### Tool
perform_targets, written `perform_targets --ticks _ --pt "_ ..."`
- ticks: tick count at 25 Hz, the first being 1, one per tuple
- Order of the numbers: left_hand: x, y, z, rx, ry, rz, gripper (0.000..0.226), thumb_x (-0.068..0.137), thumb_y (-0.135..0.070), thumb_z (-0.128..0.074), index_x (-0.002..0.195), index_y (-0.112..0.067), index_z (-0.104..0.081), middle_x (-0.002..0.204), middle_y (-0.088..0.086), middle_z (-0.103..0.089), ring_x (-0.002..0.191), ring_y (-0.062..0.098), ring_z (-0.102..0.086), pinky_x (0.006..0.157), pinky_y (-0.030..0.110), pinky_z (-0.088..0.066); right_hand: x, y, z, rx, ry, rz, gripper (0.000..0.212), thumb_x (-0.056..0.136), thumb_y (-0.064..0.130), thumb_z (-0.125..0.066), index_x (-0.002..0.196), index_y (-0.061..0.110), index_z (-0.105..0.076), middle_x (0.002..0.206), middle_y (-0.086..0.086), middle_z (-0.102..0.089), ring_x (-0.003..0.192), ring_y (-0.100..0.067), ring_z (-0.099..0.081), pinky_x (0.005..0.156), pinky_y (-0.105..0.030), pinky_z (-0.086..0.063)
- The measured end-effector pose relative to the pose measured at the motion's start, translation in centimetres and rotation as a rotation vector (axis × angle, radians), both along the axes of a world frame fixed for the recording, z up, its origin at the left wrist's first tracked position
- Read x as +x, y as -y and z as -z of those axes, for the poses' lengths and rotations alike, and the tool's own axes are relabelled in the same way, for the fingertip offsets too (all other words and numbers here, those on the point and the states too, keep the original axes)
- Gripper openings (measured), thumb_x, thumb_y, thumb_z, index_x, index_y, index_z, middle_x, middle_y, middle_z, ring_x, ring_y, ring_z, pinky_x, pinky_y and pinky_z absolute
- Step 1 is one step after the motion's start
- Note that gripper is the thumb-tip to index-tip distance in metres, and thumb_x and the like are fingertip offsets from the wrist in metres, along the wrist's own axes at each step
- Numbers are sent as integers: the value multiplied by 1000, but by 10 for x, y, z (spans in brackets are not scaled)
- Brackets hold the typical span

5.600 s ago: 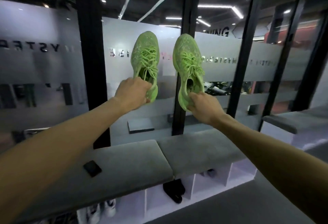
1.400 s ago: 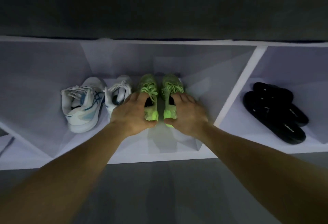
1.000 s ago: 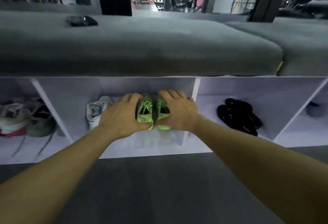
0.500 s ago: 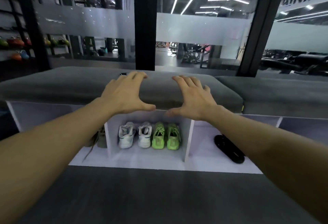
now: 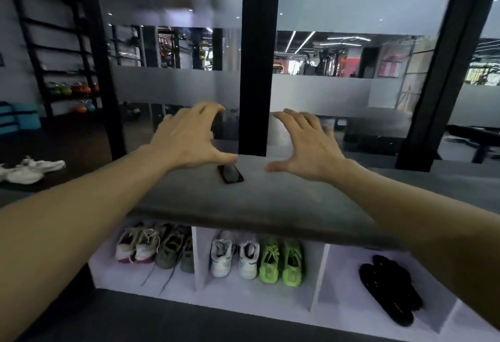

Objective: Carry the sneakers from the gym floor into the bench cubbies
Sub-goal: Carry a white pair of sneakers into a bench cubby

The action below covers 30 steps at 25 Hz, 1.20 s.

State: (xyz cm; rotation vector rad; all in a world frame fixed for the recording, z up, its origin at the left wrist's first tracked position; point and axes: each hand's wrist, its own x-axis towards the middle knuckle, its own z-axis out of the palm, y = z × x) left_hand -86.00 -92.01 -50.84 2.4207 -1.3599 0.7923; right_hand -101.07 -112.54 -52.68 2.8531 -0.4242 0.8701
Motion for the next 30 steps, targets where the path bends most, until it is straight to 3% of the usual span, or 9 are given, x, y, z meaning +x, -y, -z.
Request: perform_targets --ticks 8,12,15,21,30 --pt "24 -4 -258 131 164 -119 112 52 -90 -51 142 -31 -20 147 -3 -30 127 30 -40 97 54 -37 35 10 -259 -64 45 -7 108 62 80 -60 147 30 -15 156 5 -17 141 -23 -16 106 -63 -17" --pt "25 -16 -410 85 212 -174 110 53 -88 -52 142 -30 -23 147 -2 -31 128 30 -40 96 52 -38 55 9 -401 -74 81 -77 109 61 79 -61 147 30 -15 156 6 -16 141 -23 -14 106 -59 -15" --pt "22 -26 -490 83 198 -249 110 55 -86 -55 144 -30 -22 149 -2 -28 130 30 -38 100 53 -35 68 2 -485 -91 131 -144 109 60 81 -58 146 30 -17 155 5 -19 140 -23 -17 107 -58 -13" --pt "29 -73 -570 77 175 -385 110 56 -87 -52 144 -30 -20 150 -2 -27 128 28 -39 99 51 -35 94 -15 -571 -122 113 -267 113 58 86 -54 148 29 -15 156 4 -18 139 -23 -18 108 -57 -17" --pt "39 -159 -591 73 168 -584 110 55 -91 -46 144 -30 -21 149 -3 -31 125 27 -44 98 51 -37 146 -88 -591 -101 63 -431 113 59 85 -55 148 29 -13 155 3 -19 138 -24 -21 107 -57 -19"
